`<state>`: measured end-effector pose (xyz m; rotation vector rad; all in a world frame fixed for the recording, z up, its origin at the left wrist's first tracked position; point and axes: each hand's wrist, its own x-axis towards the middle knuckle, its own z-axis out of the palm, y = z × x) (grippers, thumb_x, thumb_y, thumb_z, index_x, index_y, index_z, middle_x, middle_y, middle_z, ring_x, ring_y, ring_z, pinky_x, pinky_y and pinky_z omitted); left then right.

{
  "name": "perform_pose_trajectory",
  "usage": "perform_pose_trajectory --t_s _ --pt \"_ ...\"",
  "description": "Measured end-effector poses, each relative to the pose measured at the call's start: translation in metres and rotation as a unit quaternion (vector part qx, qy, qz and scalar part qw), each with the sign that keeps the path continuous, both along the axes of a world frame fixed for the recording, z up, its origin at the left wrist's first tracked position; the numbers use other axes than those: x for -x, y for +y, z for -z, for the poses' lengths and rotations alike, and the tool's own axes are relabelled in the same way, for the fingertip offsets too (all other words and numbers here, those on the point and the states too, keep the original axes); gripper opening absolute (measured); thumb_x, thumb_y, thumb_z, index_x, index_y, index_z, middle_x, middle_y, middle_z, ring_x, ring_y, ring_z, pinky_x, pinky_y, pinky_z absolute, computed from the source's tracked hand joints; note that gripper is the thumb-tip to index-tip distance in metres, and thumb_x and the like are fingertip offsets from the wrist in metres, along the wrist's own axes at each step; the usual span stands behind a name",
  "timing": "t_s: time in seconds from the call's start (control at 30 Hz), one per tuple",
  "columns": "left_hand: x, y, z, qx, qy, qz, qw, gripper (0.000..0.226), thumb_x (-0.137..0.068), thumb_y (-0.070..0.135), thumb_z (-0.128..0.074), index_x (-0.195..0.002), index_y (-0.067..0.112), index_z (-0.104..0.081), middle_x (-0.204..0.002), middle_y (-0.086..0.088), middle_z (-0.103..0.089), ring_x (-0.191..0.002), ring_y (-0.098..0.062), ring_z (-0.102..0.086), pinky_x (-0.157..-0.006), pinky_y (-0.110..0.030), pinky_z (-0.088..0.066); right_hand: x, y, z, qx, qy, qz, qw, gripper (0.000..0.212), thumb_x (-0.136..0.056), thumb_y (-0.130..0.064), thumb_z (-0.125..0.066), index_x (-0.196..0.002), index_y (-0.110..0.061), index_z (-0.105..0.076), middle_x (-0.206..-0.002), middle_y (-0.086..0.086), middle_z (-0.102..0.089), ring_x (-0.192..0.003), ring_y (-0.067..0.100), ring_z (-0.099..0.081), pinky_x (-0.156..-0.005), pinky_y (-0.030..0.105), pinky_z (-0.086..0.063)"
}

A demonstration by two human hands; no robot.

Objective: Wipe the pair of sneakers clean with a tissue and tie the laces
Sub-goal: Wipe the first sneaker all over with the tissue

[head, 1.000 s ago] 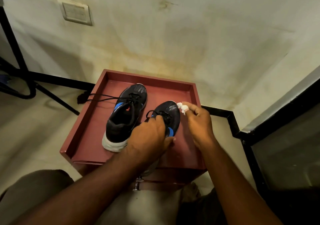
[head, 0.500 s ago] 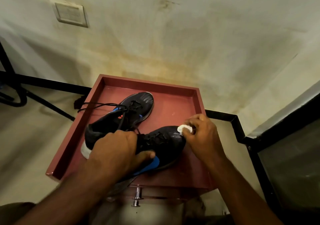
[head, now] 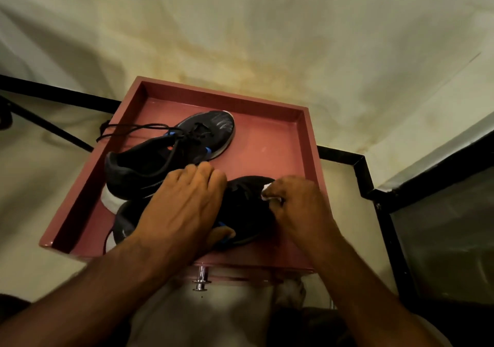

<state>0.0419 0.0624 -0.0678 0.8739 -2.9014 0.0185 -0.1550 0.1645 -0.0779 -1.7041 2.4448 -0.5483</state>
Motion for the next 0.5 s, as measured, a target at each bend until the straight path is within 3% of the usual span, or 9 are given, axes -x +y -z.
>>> perform_pose_trajectory --t_s 0.07,0.13,0.17,0.23,0.3,0.37,0.43,0.5 --pt "0.006 -0.001 -0.003 0.014 0.006 -0.014 1.0 0.085 -0.049 0.07 -0.084 -0.106 0.016 -0.049 -0.11 -0.008 -0.049 -0.097 -0.028 -0.048 -0.082 -0.043 -0.044 -0.015 0.007 0.002 -0.076 -0.005 -0.052 0.996 0.016 -0.091 -0.016 -0.069 -0.1 -0.021 -0.08 -0.101 -0.001 -0.074 -0.092 0.016 -0.069 -0.084 0.035 -0.059" --pt "0.007 -0.003 -0.003 0.025 0.0 -0.003 1.0 0.104 -0.048 0.07 -0.084 -0.126 0.011 -0.051 -0.135 -0.015 -0.049 -0.12 -0.036 -0.049 -0.097 -0.05 -0.042 -0.023 0.014 -0.007 -0.093 -0.131 -0.043 0.986 0.017 -0.092 -0.023 -0.072 -0.106 -0.027 -0.081 -0.103 -0.013 -0.075 -0.09 0.003 -0.068 -0.08 0.017 -0.056" --pt "0.006 -0.004 -0.001 0.018 -0.032 0.015 0.999 0.115 -0.055 0.075 -0.078 -0.144 0.011 -0.044 -0.151 -0.014 -0.041 -0.137 -0.037 -0.042 -0.109 -0.053 -0.035 -0.021 0.015 -0.011 -0.073 -0.17 -0.026 0.982 0.016 -0.091 -0.025 -0.074 -0.105 -0.028 -0.081 -0.101 -0.015 -0.075 -0.088 0.0 -0.068 -0.078 0.013 -0.054" --pt "0.004 -0.005 0.002 -0.012 -0.098 0.049 0.994 0.12 -0.071 0.087 -0.055 -0.162 0.018 -0.017 -0.167 -0.006 -0.022 -0.154 -0.03 -0.019 -0.123 -0.051 -0.012 -0.005 0.01 -0.012 0.03 -0.118 0.038 0.992 0.013 -0.09 -0.022 -0.076 -0.101 -0.026 -0.083 -0.098 -0.011 -0.077 -0.086 0.002 -0.069 -0.08 0.02 -0.057" --pt "0.007 -0.005 0.002 -0.044 -0.133 0.042 0.989 0.118 -0.071 0.094 -0.044 -0.16 0.021 -0.017 -0.164 -0.001 -0.028 -0.152 -0.026 -0.022 -0.123 -0.046 -0.015 0.006 0.003 -0.008 0.05 -0.065 0.07 0.994 0.017 -0.09 -0.016 -0.073 -0.104 -0.02 -0.083 -0.104 -0.002 -0.078 -0.092 0.012 -0.071 -0.089 0.032 -0.058" --pt "0.013 -0.005 0.001 -0.051 -0.139 0.04 0.988 0.118 -0.068 0.095 -0.049 -0.156 0.022 -0.023 -0.157 0.0 -0.038 -0.143 -0.023 -0.036 -0.116 -0.042 -0.03 -0.002 0.0 -0.005 -0.055 -0.07 0.02 0.996 0.022 -0.093 -0.015 -0.068 -0.11 -0.02 -0.082 -0.114 0.0 -0.077 -0.101 0.015 -0.071 -0.098 0.03 -0.054" --pt "0.017 -0.007 0.003 -0.045 -0.147 0.046 0.987 0.117 -0.067 0.094 -0.052 -0.154 0.02 -0.026 -0.154 -0.001 -0.042 -0.137 -0.024 -0.043 -0.111 -0.041 -0.037 -0.016 0.006 -0.002 -0.118 -0.13 -0.012 0.984 0.024 -0.094 -0.02 -0.069 -0.114 -0.025 -0.08 -0.119 -0.007 -0.075 -0.106 0.007 -0.068 -0.1 0.025 -0.054" --pt "0.017 -0.006 0.008 -0.03 -0.147 0.045 0.988 0.117 -0.068 0.092 -0.053 -0.155 0.019 -0.025 -0.153 -0.002 -0.043 -0.136 -0.025 -0.045 -0.109 -0.042 -0.038 -0.02 0.014 -0.007 -0.107 -0.215 -0.024 0.97 0.02 -0.091 -0.024 -0.074 -0.109 -0.027 -0.081 -0.11 -0.013 -0.077 -0.099 0.0 -0.07 -0.095 0.026 -0.058"
